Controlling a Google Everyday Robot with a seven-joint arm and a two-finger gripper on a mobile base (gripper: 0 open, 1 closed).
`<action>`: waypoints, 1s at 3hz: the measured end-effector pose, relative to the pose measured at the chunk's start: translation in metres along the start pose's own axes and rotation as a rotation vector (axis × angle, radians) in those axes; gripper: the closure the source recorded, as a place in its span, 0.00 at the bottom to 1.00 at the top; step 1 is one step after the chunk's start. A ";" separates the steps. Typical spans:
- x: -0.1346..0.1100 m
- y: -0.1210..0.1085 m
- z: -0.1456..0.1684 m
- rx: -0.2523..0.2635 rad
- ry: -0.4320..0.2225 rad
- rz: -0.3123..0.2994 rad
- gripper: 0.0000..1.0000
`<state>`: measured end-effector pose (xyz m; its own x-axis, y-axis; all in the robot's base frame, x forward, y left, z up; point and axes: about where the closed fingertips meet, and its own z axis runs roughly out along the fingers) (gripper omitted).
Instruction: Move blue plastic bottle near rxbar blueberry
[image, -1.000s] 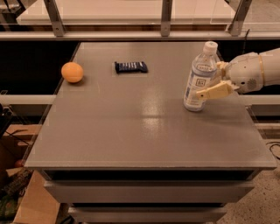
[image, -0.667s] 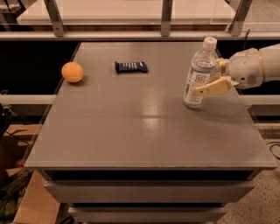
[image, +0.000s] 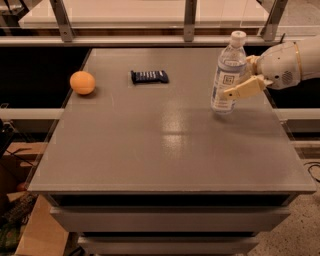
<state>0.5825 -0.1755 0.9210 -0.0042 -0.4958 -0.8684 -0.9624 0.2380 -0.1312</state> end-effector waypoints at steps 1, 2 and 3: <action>-0.002 -0.013 0.007 0.039 -0.009 -0.007 1.00; -0.006 -0.041 0.026 0.053 -0.009 -0.012 1.00; -0.024 -0.071 0.051 0.062 -0.012 -0.027 1.00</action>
Offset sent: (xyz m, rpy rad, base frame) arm 0.0964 0.0309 0.0126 0.0051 -0.0827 -0.0517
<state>0.6649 -0.1379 0.9266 0.0247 -0.4931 -0.8696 -0.9433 0.2766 -0.1837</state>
